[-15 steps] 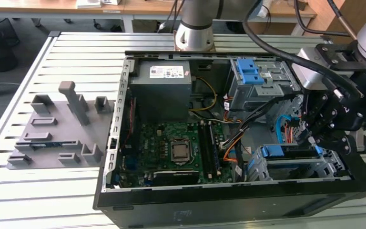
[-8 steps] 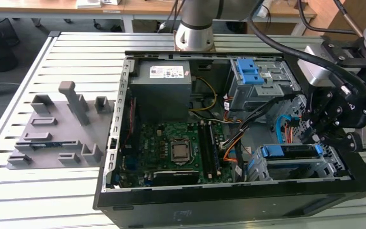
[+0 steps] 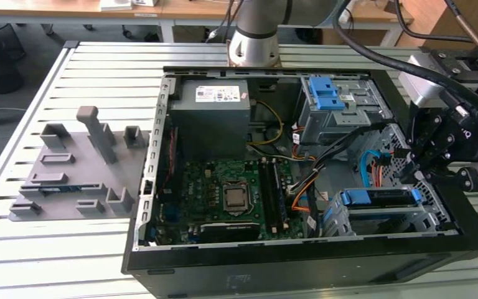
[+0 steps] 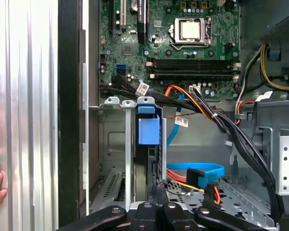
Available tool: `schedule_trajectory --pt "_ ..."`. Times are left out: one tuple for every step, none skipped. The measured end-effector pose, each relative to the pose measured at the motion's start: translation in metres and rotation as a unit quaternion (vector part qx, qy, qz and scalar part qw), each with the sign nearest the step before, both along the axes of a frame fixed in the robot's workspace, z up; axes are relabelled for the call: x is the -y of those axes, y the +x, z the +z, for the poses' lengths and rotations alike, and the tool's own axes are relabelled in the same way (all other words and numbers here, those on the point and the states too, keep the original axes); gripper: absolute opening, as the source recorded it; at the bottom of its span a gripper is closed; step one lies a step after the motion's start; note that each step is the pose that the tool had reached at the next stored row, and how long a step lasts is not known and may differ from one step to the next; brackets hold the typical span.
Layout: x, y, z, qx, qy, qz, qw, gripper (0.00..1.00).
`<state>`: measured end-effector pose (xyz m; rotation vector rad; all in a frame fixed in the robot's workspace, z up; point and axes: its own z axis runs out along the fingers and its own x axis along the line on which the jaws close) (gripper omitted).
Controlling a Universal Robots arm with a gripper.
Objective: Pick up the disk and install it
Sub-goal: 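Insert the first disk wire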
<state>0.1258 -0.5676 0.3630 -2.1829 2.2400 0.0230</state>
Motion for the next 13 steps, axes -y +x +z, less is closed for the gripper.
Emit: schedule_trajectory --pt "-0.0015 0.001 0.0 0.0 0.0 0.0 1.0 0.11" --pt "-0.0032 0.003 0.0 0.0 0.0 0.0 1.0 0.11" --pt "-0.005 0.004 -0.0001 0.0 0.0001 0.0 1.0 0.11" --pt "-0.0069 0.005 -0.0001 0.0 0.0001 0.0 1.0 0.11" --pt "-0.0085 0.007 -0.0001 0.0 0.0001 0.0 1.0 0.11" --pt "-0.0102 0.008 -0.0001 0.0 0.0001 0.0 1.0 0.11" --pt "-0.0119 0.009 -0.0001 0.0 0.0 0.0 1.0 0.11" --pt "-0.0132 0.01 0.0 0.0 0.0 0.0 1.0 0.11" --pt "-0.0144 0.011 -0.0001 0.0 0.0 0.0 1.0 0.11" --pt "-0.0157 0.012 -0.0001 0.0 0.0 0.0 1.0 0.11" --pt "-0.0172 0.012 -0.0001 0.0 0.0001 0.0 1.0 0.11" --pt "-0.0194 0.013 -0.0001 0.0 0.0001 0.0 1.0 0.11" --pt "-0.022 0.013 -0.0001 0.0 0.0 0.0 1.0 0.11"
